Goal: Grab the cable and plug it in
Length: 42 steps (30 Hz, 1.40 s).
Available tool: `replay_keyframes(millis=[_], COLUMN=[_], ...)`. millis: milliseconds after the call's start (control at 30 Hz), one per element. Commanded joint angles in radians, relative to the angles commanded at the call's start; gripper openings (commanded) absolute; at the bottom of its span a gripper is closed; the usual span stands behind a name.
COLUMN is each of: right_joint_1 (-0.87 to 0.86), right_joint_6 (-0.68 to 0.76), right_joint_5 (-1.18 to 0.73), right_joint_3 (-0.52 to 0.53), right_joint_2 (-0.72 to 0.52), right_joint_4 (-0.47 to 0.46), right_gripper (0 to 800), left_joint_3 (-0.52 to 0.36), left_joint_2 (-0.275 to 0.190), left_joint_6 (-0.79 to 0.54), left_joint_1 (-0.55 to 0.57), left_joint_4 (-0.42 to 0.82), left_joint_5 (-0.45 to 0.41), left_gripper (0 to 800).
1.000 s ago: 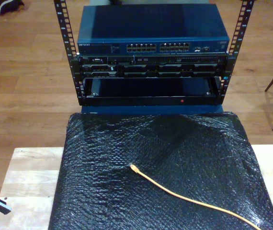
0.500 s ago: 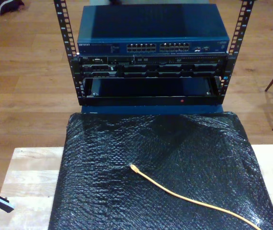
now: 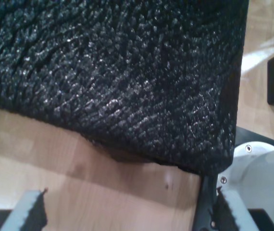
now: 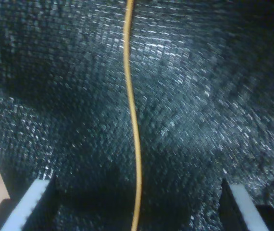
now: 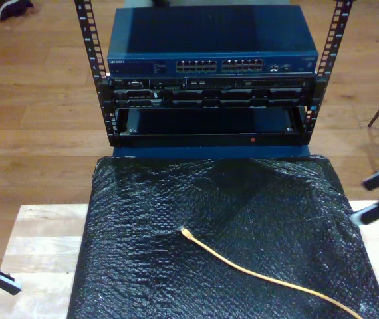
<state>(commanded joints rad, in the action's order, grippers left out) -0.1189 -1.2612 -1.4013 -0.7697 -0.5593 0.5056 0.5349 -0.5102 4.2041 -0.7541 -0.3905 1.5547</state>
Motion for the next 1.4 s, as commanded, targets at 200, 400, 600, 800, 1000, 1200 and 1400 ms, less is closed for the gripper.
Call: replay_keyframes(millis=[200,400,600,800,1000,1200,1400], right_joint_1=[0.18,0.328,0.437,0.511,0.597,0.686,0.713], right_joint_6=[0.1,0.175,0.313,0.494,0.624,0.729,0.818], right_joint_5=[0.072,0.175,0.298,0.402,0.48,0.578,0.589], right_joint_3=[-0.029,-0.032,-0.029,-0.014,-0.015,-0.037,-0.092], right_joint_2=[0.078,0.144,0.187,0.252,0.365,0.457,0.534], right_joint_4=[-0.072,-0.129,-0.273,-0.397,-0.419,-0.42,-0.42], right_gripper=[789,789,789,787,786,760,726], left_joint_3=[-0.009,-0.02,-0.037,-0.069,-0.08,-0.08,-0.08], left_joint_2=[0.002,0.002,0.002,0.006,0.003,0.003,0.003], left_joint_6=[0.003,0.025,0.049,0.084,0.107,0.114,0.135], left_joint_1=[0.0,0.0,0.0,0.008,0.035,0.037,0.037], left_joint_4=[-0.003,-0.003,-0.003,-0.003,-0.003,-0.003,-0.011], left_joint_5=[0.0,-0.005,-0.006,-0.009,-0.012,-0.012,-0.014], left_gripper=[800,800,800,800,800,800,800])
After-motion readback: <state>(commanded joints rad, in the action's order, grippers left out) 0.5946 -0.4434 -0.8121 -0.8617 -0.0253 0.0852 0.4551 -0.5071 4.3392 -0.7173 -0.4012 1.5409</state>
